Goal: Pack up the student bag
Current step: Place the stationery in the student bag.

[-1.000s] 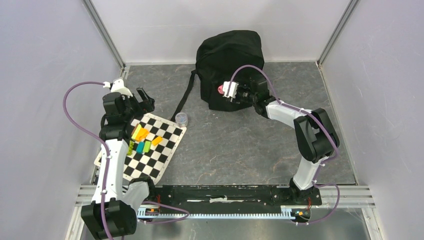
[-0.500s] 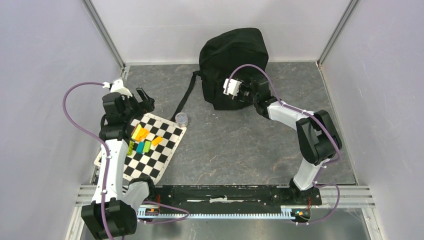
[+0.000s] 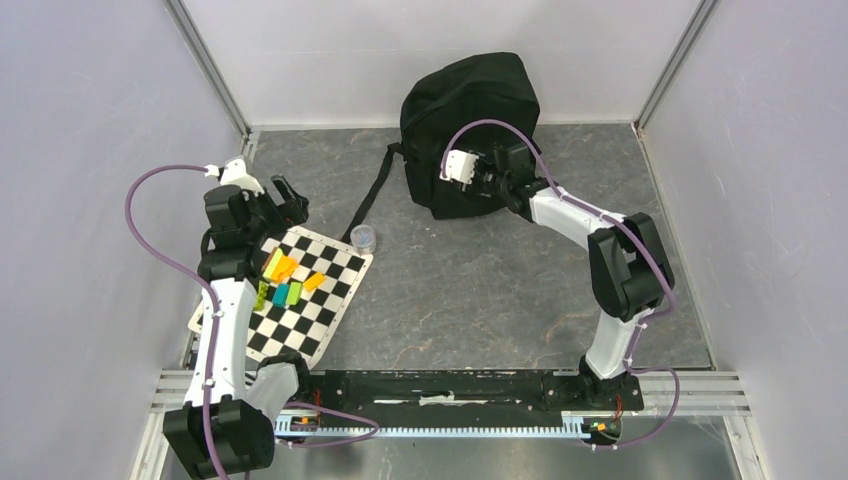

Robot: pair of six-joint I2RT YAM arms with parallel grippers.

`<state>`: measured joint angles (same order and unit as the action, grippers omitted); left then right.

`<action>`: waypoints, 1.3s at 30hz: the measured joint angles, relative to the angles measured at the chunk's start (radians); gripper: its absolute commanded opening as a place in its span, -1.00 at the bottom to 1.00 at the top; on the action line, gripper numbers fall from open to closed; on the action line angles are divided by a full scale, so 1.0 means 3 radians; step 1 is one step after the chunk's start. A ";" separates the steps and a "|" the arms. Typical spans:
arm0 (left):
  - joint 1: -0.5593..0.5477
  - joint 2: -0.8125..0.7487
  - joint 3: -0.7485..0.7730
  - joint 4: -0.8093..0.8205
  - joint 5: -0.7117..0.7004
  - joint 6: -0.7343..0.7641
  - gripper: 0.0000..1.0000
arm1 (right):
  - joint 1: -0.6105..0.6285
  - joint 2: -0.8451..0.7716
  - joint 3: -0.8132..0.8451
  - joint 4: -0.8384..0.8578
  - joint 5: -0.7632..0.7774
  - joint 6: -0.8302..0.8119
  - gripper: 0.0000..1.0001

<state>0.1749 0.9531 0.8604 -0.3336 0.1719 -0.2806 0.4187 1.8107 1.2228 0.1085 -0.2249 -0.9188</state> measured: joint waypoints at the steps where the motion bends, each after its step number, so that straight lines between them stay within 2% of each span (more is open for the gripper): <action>1: 0.0001 0.0000 0.0001 0.0001 0.0001 0.0000 0.99 | 0.0000 0.0055 0.0099 -0.0093 0.0010 -0.0003 -0.93; 3: 0.0003 0.0000 0.0000 0.0000 0.0013 0.0000 0.99 | 0.0000 0.0144 0.0256 -0.0228 0.0039 -0.0004 -0.85; 4: 0.0003 0.0000 0.0000 0.0001 0.0019 0.0000 0.99 | 0.0000 0.0188 0.0332 -0.0295 0.0061 -0.0004 -0.71; 7: 0.0009 0.0000 0.0000 0.0000 0.0036 0.0000 0.99 | -0.0003 0.0253 0.0453 -0.0409 0.0112 -0.0006 -0.01; 9: 0.0018 0.0000 0.0000 0.0001 0.0047 0.0000 0.99 | -0.0004 0.0256 0.0462 -0.0434 0.0150 -0.0009 0.32; 13: 0.0028 0.0000 0.0000 0.0001 0.0052 -0.0001 0.99 | -0.0006 0.0254 0.0462 -0.0441 0.0228 -0.0018 0.62; 16: 0.0031 0.0000 0.0000 0.0001 0.0053 -0.0003 0.99 | -0.0006 0.0237 0.0462 -0.0443 0.0268 -0.0010 0.75; 27: 0.0050 -0.0001 0.0000 0.0001 0.0075 -0.0006 0.99 | -0.0027 -0.0003 0.0462 -0.0595 0.0235 0.0191 0.96; 32: 0.0052 -0.0001 -0.0001 0.0001 0.0074 -0.0029 0.99 | -0.0055 -0.0299 0.0524 -0.0664 0.0060 0.0587 0.95; 36: 0.0052 -0.0011 -0.0034 0.0029 0.0081 -0.0051 0.99 | -0.0072 -0.0355 0.0923 -0.0855 -0.0188 0.1170 0.92; 39: 0.0052 -0.0013 -0.0064 0.0047 0.0135 -0.0062 0.99 | -0.0041 -0.0404 0.0994 -0.0855 -0.0418 0.1559 0.96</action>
<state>0.1905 0.9493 0.8413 -0.3195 0.2123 -0.2993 0.4065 1.6894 1.5211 -0.1478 -0.3504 -0.4511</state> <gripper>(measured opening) 0.993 0.960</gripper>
